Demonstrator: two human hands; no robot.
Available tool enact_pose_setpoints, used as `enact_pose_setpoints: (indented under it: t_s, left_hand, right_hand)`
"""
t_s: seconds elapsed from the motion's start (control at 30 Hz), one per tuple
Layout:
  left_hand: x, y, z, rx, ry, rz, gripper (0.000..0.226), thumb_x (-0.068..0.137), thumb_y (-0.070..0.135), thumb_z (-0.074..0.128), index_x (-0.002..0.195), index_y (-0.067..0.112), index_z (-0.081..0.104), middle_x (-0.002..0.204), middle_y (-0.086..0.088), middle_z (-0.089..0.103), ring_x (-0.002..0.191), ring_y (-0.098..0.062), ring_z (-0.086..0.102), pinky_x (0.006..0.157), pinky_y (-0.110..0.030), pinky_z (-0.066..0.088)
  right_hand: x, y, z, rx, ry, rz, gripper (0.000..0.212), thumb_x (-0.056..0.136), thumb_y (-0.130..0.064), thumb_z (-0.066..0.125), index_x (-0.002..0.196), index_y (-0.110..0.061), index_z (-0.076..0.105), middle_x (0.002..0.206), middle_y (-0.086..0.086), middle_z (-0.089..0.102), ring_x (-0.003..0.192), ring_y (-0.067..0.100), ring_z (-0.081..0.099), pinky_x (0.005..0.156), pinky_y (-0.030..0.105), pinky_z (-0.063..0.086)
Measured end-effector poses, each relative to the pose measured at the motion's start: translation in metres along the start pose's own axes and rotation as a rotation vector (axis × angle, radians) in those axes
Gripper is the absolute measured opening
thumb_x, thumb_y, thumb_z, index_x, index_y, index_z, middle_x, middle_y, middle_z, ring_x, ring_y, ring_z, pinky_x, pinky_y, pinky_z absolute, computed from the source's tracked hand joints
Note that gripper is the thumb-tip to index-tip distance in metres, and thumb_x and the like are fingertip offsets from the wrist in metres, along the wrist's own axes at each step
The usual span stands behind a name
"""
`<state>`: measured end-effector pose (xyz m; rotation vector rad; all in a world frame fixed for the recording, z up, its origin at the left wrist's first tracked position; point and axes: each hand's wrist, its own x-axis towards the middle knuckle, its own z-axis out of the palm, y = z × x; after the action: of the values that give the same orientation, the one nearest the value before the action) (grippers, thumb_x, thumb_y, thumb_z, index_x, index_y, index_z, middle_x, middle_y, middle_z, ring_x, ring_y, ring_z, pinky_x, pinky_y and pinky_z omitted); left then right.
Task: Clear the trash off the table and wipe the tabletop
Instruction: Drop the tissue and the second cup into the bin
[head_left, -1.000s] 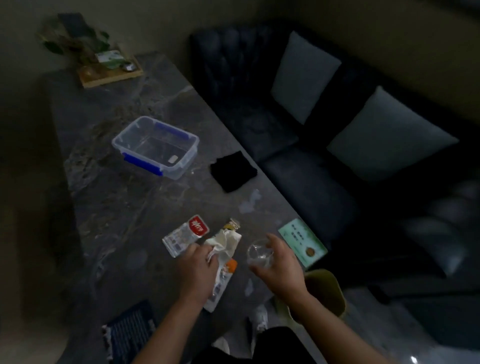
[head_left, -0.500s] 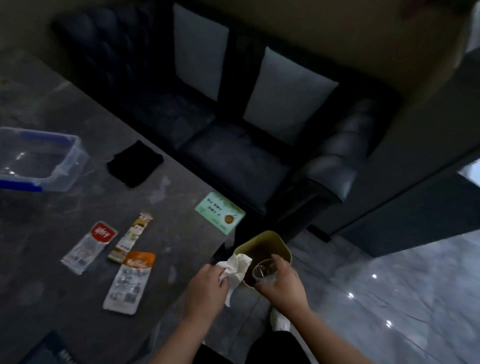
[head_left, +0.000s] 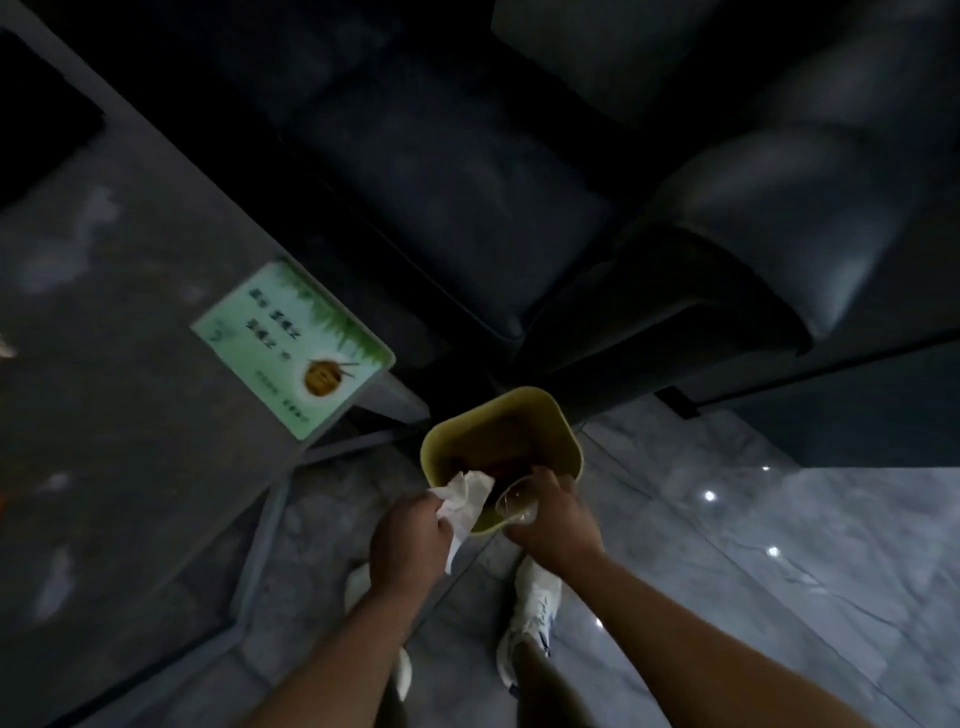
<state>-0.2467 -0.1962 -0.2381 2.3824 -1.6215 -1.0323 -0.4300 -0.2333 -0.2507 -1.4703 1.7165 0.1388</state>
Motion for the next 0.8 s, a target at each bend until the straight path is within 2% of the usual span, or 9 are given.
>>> enact_pose_setpoints:
  t_s: [0.17,0.3,0.4,0.5,0.63,0.73,0.8]
  left_hand:
    - [0.081,-0.018,0.074,0.105,-0.034,0.019,0.027,0.094,0.027,0.053,0.116,0.018,0.065,0.114,-0.008,0.067,0.102,-0.025,0.063,0.074,-0.029,0.043]
    - [0.127,-0.028,0.119,0.157,0.012,0.080,0.019,0.093,0.027,0.057,0.109,0.019,0.064,0.110,-0.003,0.067,0.098,-0.021,0.065,0.072,-0.027,0.047]
    - [0.150,-0.038,0.149,0.226,0.004,0.168,0.021,0.096,0.020,0.052,0.113,0.016,0.063,0.115,-0.005,0.067,0.103,-0.021,0.063,0.078,-0.027,0.046]
    - [0.168,-0.050,0.173,0.320,0.008,0.253,0.021,0.098,0.019,0.046,0.111,0.016,0.062,0.114,-0.004,0.067,0.104,-0.019,0.062,0.083,-0.026,0.047]
    - [0.176,-0.056,0.188,0.495,-0.012,0.288,0.024,0.099,0.026,0.045,0.109,0.018,0.065,0.110,-0.005,0.064,0.099,-0.022,0.060,0.080,-0.032,0.050]
    - [0.163,-0.059,0.186,0.502,-0.031,0.334,0.030,0.092,0.022,0.050,0.120,0.019,0.061,0.121,-0.006,0.059,0.105,-0.027,0.054,0.085,-0.040,0.046]
    - [0.151,-0.058,0.178,0.459,-0.039,0.378,0.048,0.090,0.022,0.051,0.139,0.020,0.049,0.137,-0.006,0.052,0.118,-0.029,0.050,0.098,-0.043,0.043]
  right_hand:
    - [0.093,0.032,0.050,0.050,0.038,-0.011,0.085,0.077,-0.037,0.079,0.146,-0.024,0.030,0.138,0.005,0.044,0.123,0.028,0.051,0.098,0.047,0.051]
    - [0.150,0.054,0.086,0.099,0.079,0.001,0.078,0.084,-0.030,0.073,0.147,-0.026,0.027,0.139,0.003,0.043,0.123,0.026,0.051,0.098,0.045,0.048]
    - [0.179,0.071,0.109,0.036,0.061,-0.009,0.071,0.087,-0.032,0.068,0.144,-0.028,0.027,0.138,0.002,0.043,0.119,0.024,0.053,0.091,0.040,0.048]
    - [0.201,0.088,0.125,-0.054,0.046,-0.004,0.068,0.084,-0.027,0.072,0.140,-0.026,0.032,0.136,0.005,0.045,0.112,0.024,0.057,0.086,0.037,0.050]
    - [0.216,0.097,0.136,-0.156,-0.018,0.003,0.077,0.082,-0.023,0.074,0.144,-0.023,0.028,0.142,0.011,0.042,0.119,0.031,0.054,0.094,0.043,0.051]
    - [0.211,0.094,0.133,-0.183,-0.027,0.007,0.084,0.083,-0.025,0.073,0.149,-0.024,0.022,0.147,0.012,0.037,0.127,0.036,0.048,0.101,0.048,0.048]
    - [0.201,0.089,0.125,-0.190,-0.013,0.000,0.081,0.082,-0.026,0.073,0.148,-0.024,0.027,0.146,0.010,0.040,0.128,0.033,0.046,0.102,0.047,0.045]
